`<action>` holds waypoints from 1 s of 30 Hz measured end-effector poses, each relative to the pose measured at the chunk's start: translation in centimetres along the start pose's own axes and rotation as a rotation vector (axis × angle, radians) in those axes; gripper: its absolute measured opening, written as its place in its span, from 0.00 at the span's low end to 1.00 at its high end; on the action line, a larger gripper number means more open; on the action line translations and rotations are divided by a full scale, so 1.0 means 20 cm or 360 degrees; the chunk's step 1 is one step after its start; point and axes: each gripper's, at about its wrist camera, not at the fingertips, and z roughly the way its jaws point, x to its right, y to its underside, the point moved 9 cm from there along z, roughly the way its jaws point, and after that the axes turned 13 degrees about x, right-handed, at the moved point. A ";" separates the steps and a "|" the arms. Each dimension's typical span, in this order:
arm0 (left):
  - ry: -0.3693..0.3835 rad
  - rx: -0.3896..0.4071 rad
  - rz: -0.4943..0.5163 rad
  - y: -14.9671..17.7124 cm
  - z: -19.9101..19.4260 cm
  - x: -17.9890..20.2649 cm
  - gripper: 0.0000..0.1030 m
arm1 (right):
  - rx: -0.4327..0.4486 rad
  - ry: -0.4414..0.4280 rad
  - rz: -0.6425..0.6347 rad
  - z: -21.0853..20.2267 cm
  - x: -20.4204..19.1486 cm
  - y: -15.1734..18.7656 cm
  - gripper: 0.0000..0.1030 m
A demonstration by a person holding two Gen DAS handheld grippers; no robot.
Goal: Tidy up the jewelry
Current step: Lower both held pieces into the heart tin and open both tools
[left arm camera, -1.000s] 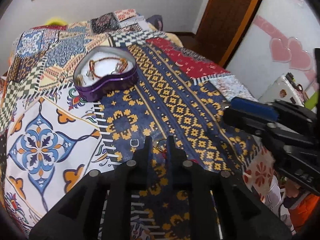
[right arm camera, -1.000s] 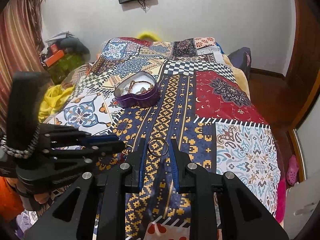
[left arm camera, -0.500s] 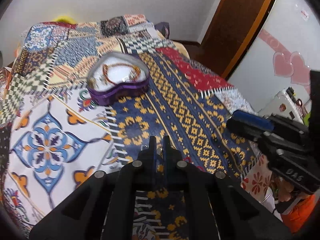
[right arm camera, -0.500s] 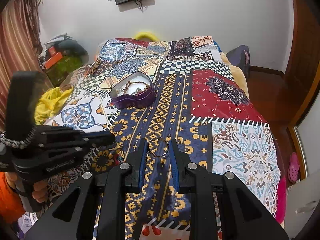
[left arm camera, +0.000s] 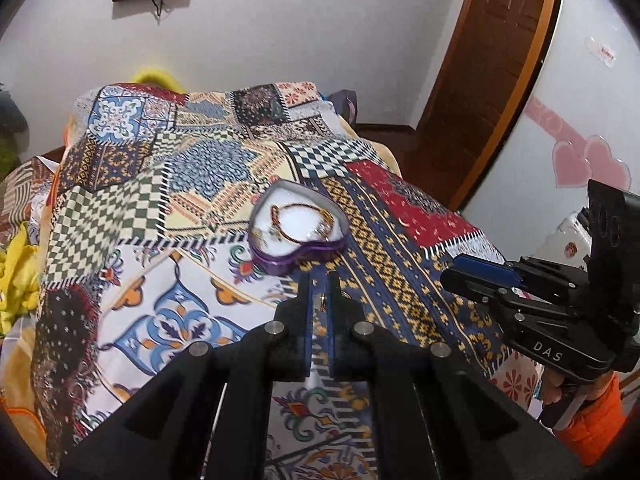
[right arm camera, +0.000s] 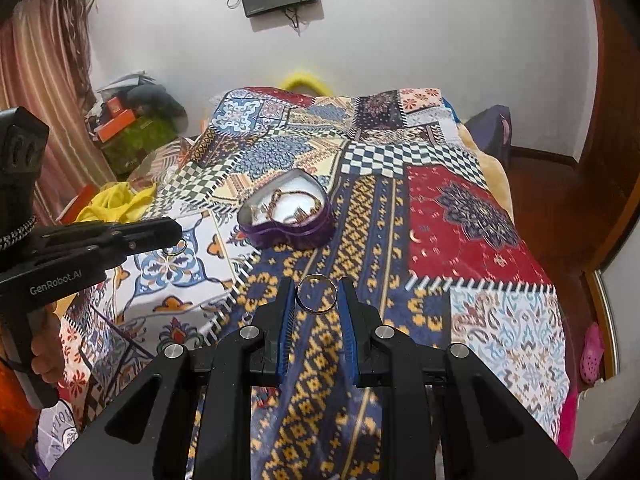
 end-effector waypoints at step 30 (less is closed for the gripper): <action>-0.0020 0.0024 0.0055 -0.20 0.38 -0.16 0.04 | -0.0023 -0.0087 -0.0075 0.46 -0.04 -0.22 0.19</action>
